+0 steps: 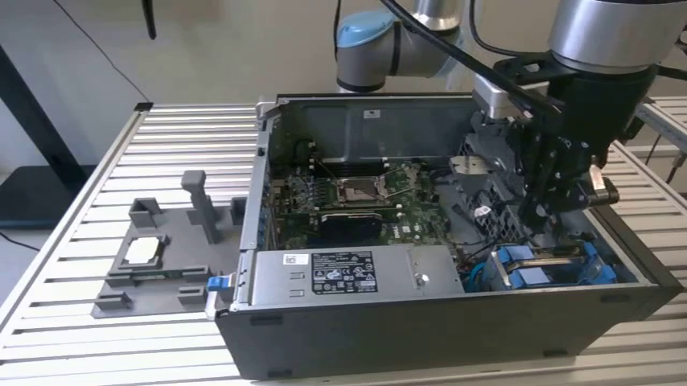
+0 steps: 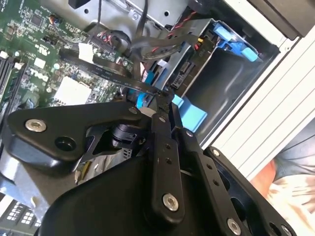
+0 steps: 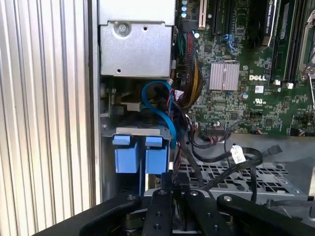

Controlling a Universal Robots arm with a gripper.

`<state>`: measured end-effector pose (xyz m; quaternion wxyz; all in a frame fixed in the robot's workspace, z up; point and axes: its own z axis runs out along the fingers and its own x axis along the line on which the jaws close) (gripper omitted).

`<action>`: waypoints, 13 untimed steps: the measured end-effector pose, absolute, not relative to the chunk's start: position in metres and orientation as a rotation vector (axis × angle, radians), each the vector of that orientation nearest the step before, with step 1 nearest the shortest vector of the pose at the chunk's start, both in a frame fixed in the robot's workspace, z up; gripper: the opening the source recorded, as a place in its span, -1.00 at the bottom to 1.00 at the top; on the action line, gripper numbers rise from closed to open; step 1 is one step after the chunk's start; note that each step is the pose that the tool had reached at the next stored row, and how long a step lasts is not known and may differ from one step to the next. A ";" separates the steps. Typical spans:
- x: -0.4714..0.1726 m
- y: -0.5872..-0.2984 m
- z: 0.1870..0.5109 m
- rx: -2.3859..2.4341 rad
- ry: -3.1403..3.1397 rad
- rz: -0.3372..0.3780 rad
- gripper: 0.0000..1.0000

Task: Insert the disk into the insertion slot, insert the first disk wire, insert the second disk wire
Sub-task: 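Insert the second disk wire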

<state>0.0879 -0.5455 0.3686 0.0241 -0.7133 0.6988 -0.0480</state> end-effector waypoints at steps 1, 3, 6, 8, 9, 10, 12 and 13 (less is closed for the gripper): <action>0.090 -0.547 0.369 -2.207 2.162 -0.141 -0.69; 0.093 -0.551 0.368 -2.207 2.163 -0.128 -0.69; 0.097 -0.556 0.368 -2.207 2.164 -0.111 -0.69; 0.100 -0.559 0.368 -2.208 2.164 -0.100 -0.69; 0.101 -0.561 0.368 -2.209 2.166 -0.094 -0.69; 0.103 -0.562 0.368 -2.210 2.167 -0.088 -0.69; 0.106 -0.565 0.367 -2.210 2.167 -0.078 -0.69; 0.108 -0.566 0.366 -2.209 2.166 -0.073 -0.69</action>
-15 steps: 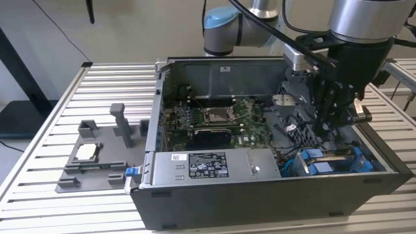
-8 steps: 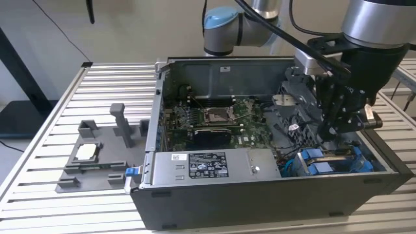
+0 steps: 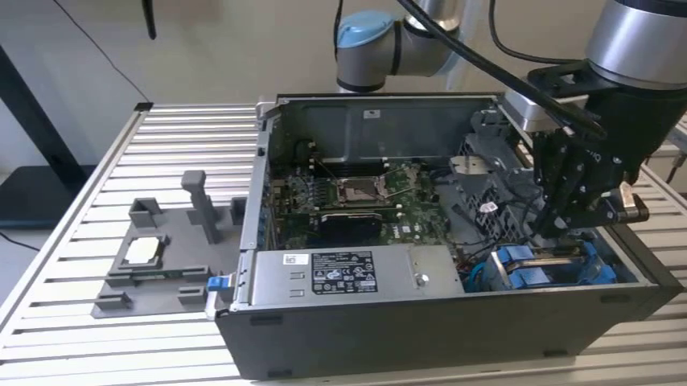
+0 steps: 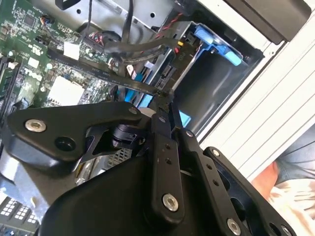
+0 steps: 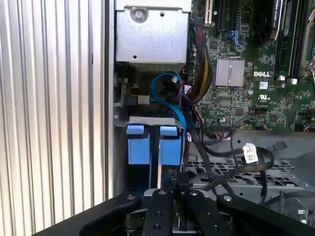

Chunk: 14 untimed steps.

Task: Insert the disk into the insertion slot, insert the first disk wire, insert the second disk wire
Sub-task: 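Insert the second disk wire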

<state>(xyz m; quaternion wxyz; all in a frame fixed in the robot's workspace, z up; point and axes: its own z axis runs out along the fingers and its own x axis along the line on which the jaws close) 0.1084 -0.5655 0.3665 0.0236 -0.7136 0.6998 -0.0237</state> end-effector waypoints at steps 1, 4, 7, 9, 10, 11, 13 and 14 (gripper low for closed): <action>0.110 -0.566 0.366 -2.206 2.164 -0.068 -0.69; 0.113 -0.567 0.364 -2.195 2.157 -0.048 -0.69; 0.114 -0.567 0.362 -2.180 2.161 -0.036 -0.69; 0.114 -0.567 0.361 -2.166 2.173 -0.034 -0.69; 0.114 -0.567 0.361 -2.157 2.181 -0.033 -0.69; 0.114 -0.567 0.360 -2.148 2.189 -0.033 -0.69; 0.114 -0.567 0.360 -2.133 2.204 -0.033 -0.69; 0.114 -0.567 0.359 -2.126 2.210 -0.033 -0.69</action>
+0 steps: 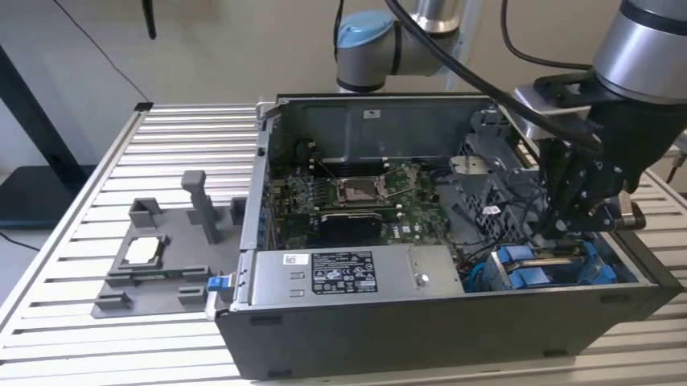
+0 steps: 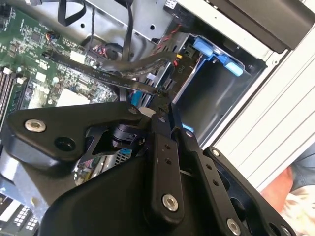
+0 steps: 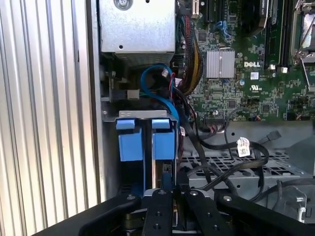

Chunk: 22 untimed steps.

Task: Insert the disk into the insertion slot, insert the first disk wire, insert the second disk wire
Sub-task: 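Insert the second disk wire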

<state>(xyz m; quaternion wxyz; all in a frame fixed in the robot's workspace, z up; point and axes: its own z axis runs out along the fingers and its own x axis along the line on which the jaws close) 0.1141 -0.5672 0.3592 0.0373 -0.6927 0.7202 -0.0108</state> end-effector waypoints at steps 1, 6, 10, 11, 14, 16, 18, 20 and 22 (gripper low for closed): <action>0.114 -0.567 0.359 -2.120 2.216 -0.033 -0.69; 0.116 -0.567 0.356 -2.108 2.232 -0.029 -0.69; 0.118 -0.568 0.355 -2.105 2.239 -0.023 -0.69; 0.118 -0.568 0.355 -2.105 2.239 -0.023 -0.69; 0.118 -0.568 0.355 -2.104 2.240 -0.023 -0.69; 0.118 -0.568 0.355 -2.105 2.240 -0.023 -0.69; 0.118 -0.568 0.355 -2.105 2.240 -0.022 -0.69; 0.118 -0.568 0.354 -2.107 2.242 -0.017 -0.69; 0.118 -0.568 0.353 -2.111 2.246 -0.010 -0.69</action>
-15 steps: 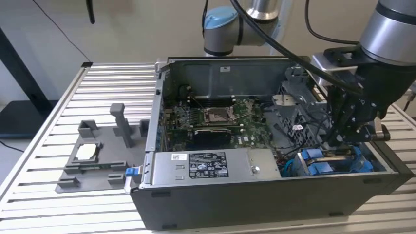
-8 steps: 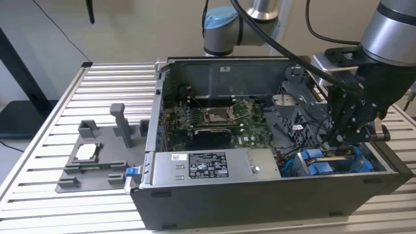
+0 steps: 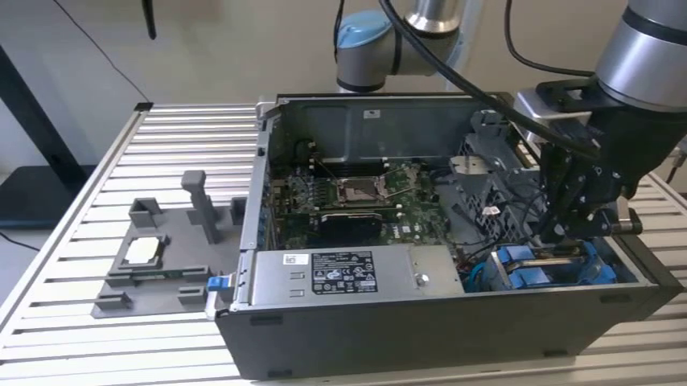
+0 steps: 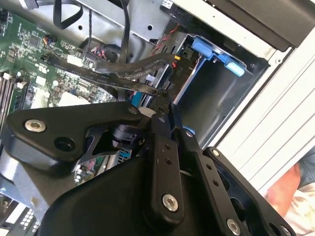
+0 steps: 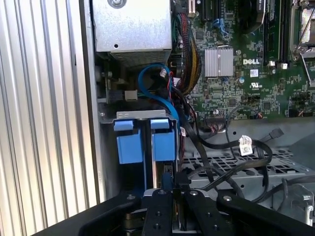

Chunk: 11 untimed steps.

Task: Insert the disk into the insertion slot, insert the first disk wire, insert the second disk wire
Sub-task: 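Insert the second disk wire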

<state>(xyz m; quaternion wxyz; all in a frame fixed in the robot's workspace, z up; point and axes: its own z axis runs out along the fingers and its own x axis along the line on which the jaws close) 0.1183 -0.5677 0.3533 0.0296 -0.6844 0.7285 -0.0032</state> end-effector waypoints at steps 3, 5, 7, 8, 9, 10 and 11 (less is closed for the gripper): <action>0.119 -0.568 0.352 -2.112 2.248 -0.007 -0.69; 0.120 -0.568 0.352 -2.112 2.248 -0.006 -0.69; 0.121 -0.568 0.351 -2.113 2.249 -0.004 -0.69; 0.122 -0.568 0.351 -2.114 2.250 -0.002 -0.69; 0.122 -0.568 0.350 -2.114 2.251 -0.001 -0.69; 0.122 -0.568 0.350 -2.115 2.251 -0.001 -0.69; 0.123 -0.568 0.349 -2.115 2.251 0.000 -0.69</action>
